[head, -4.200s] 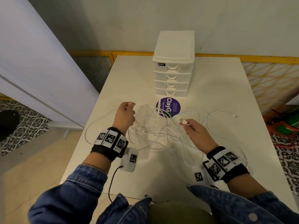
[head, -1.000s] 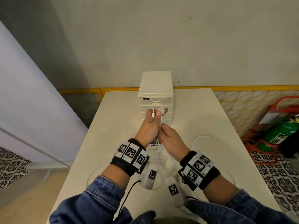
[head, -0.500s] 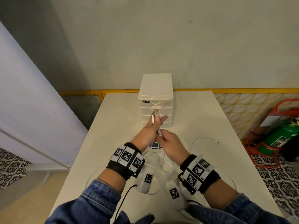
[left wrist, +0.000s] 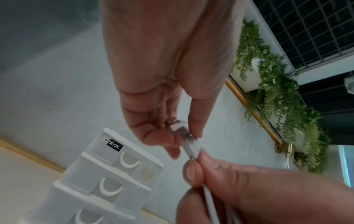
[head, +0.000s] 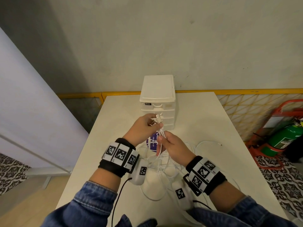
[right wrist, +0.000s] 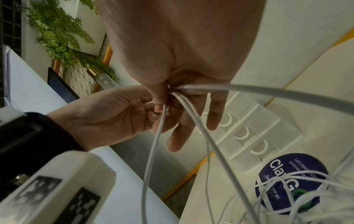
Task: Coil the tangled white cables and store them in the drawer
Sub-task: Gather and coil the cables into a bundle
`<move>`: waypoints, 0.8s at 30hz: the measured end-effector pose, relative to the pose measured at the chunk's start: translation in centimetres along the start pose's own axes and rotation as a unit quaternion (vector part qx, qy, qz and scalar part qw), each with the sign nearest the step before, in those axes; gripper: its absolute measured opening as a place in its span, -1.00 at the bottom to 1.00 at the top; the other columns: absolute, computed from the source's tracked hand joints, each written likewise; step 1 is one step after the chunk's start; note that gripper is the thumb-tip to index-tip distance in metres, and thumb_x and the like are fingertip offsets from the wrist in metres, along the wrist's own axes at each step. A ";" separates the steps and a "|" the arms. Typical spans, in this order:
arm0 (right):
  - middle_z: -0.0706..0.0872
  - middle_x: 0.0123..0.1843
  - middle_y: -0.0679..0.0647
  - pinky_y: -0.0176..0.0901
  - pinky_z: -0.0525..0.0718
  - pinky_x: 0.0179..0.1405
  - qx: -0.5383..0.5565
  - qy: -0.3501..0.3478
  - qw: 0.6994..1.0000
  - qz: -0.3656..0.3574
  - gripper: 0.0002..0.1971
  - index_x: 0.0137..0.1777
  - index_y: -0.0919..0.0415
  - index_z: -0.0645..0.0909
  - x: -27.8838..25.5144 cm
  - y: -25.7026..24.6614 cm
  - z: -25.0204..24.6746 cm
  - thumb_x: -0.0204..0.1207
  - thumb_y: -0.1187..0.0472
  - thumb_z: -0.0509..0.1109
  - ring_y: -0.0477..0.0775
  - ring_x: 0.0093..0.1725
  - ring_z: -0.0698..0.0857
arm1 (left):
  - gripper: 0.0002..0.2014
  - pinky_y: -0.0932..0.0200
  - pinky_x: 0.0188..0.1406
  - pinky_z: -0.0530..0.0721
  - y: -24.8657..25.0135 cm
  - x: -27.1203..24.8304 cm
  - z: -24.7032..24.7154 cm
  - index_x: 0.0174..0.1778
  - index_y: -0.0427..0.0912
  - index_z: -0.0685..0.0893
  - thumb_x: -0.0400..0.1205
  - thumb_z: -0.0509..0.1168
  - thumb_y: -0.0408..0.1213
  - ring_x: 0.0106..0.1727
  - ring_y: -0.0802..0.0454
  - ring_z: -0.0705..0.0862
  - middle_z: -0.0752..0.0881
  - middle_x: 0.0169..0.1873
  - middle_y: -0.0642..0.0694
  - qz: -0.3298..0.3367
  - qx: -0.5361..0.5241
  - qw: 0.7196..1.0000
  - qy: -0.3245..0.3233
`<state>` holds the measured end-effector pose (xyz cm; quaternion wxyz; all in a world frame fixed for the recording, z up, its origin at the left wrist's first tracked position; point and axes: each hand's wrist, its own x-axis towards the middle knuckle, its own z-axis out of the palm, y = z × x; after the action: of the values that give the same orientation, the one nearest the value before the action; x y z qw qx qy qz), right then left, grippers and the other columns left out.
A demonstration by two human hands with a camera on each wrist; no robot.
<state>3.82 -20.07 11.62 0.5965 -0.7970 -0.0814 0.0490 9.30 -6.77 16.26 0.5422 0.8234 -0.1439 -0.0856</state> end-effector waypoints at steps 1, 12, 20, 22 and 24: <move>0.69 -0.42 0.09 -0.06 0.63 -0.13 -0.009 -0.004 1.000 -0.003 -0.76 -0.10 0.36 0.45 0.1 0.2 0.0 0.69 0.23 0.06 0.10 -0.33 0.68 | -0.64 0.42 -0.43 0.55 0.0 0.0 0.0 0.31 -0.20 0.56 0.59 0.38 -0.30 -0.36 0.13 0.62 0.67 -0.31 -0.01 -0.004 -0.003 1.000 -0.006; 0.49 -0.36 -0.03 -0.21 0.61 -0.31 0.066 -0.006 0.998 0.010 -0.78 -0.12 0.07 0.48 -0.1 0.3 0.4 0.69 0.27 0.06 -0.15 -0.53 0.54 | -0.55 0.17 -0.23 0.74 -0.5 0.1 -1.0 0.34 -0.12 0.59 0.52 0.43 -0.44 -0.29 -0.03 0.63 0.65 -0.18 -0.09 0.020 0.010 0.998 -0.057; 0.35 -0.39 -0.01 -0.15 0.52 -0.47 0.091 0.001 0.996 -0.005 -0.79 -0.08 0.00 0.47 0.0 0.1 0.2 0.71 0.16 0.03 -0.12 -0.52 0.38 | -0.45 0.53 0.00 0.43 -0.5 -0.4 0.2 0.61 -0.13 0.24 0.70 0.22 -0.20 0.11 0.01 0.61 0.67 0.03 0.01 0.045 0.137 0.986 -0.090; 0.38 -0.37 0.01 -0.20 0.50 -0.48 0.097 0.002 0.995 -0.004 -0.76 -0.16 -0.02 0.44 0.0 0.1 0.0 0.71 0.15 0.02 -0.09 -0.53 0.40 | -0.47 0.37 0.17 0.42 -0.6 -0.7 0.5 0.64 -0.12 0.15 0.74 0.11 -0.21 0.27 -0.02 0.59 0.67 0.23 -0.12 0.031 0.126 0.986 -0.103; 0.40 -0.37 0.05 -0.25 0.51 -0.50 0.100 -0.004 0.995 -0.001 -0.76 -0.16 0.04 0.44 0.0 0.1 -0.2 0.71 0.16 0.01 -0.11 -0.56 0.41 | -0.48 0.37 0.19 0.41 -0.6 -0.7 0.6 0.64 -0.12 0.16 0.75 0.10 -0.24 0.32 0.01 0.58 0.65 0.29 -0.15 0.025 0.094 0.991 -0.090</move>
<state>3.86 -20.35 11.55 0.6730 -0.7329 -0.0791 0.0596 8.51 -6.84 15.43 0.4494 0.8556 -0.2200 -0.1325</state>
